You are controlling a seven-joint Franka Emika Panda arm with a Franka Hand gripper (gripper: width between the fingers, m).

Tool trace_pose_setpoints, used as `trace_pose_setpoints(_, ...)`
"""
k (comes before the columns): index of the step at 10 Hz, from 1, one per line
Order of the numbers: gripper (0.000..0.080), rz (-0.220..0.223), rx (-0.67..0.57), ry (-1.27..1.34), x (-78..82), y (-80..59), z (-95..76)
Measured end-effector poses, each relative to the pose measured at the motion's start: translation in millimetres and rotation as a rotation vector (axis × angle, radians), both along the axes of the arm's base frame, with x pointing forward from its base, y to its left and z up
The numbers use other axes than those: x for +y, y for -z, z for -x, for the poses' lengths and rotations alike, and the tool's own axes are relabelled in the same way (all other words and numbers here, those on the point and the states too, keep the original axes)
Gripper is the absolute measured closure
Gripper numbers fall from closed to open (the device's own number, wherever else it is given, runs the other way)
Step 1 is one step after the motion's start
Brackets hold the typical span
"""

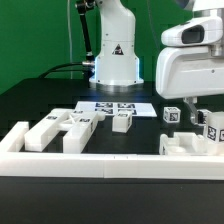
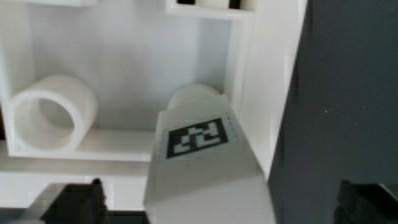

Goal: Assemble chair

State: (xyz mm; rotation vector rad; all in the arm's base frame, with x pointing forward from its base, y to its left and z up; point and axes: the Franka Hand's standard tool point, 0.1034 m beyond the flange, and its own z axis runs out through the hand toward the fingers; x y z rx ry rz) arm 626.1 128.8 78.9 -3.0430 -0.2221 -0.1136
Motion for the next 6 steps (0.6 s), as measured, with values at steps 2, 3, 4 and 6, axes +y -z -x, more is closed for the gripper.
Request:
trace_pose_setpoints(2,0.0461,0.004,-0.002,-0.022,-0.5,0.0,-0.1)
trace_pose_setpoints(3,0.0461,0.004,-0.002,-0.022,-1.2,0.0,-0.2)
trace_pose_setpoints(4,0.0511,0.004,-0.002,-0.020,-1.2,0.0,-0.2)
trace_pose_setpoints(6,0.0511,0.002,0.001,0.012,-1.3,0.0,-0.2)
